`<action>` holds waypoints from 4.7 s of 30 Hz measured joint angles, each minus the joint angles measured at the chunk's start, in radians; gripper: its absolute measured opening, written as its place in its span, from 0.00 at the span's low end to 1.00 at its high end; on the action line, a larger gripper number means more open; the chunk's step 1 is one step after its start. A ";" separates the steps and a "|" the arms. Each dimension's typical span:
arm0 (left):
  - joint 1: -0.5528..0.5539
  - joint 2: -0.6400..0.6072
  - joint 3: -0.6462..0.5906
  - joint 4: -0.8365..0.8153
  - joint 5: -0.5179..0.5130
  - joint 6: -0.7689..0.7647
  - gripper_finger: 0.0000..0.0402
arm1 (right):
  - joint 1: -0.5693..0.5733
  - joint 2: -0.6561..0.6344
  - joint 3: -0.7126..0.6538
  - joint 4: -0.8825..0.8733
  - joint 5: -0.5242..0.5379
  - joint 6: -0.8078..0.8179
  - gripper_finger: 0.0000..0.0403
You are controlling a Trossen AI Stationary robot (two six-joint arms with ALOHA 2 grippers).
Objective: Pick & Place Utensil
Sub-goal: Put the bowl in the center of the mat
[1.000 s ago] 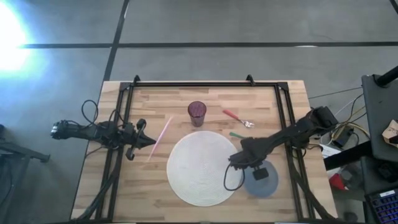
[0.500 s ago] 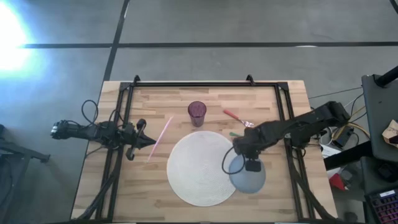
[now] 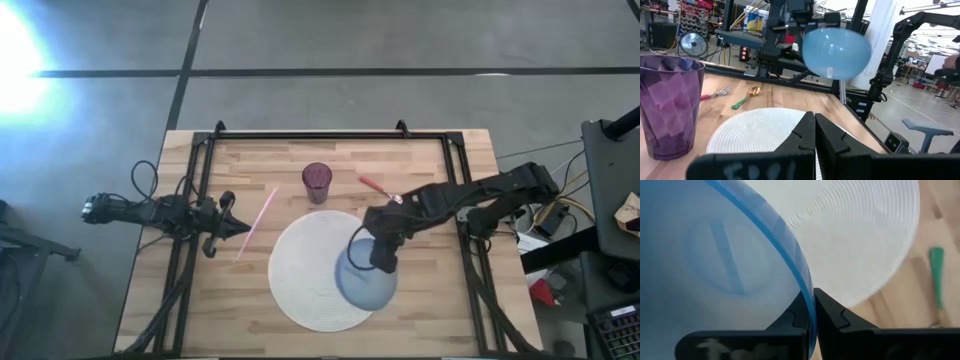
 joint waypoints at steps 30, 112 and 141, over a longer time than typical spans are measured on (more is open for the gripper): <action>0.000 0.012 0.000 0.000 -0.004 -0.004 0.00 | -0.109 0.283 0.256 -0.087 -0.108 0.291 0.02; 0.000 0.020 0.000 0.000 -0.003 -0.028 0.00 | -0.176 0.752 0.453 -0.146 -0.188 -0.292 0.02; 0.000 0.021 0.000 0.011 -0.004 -0.018 0.00 | -0.208 0.750 0.478 -0.166 -0.215 -0.235 0.02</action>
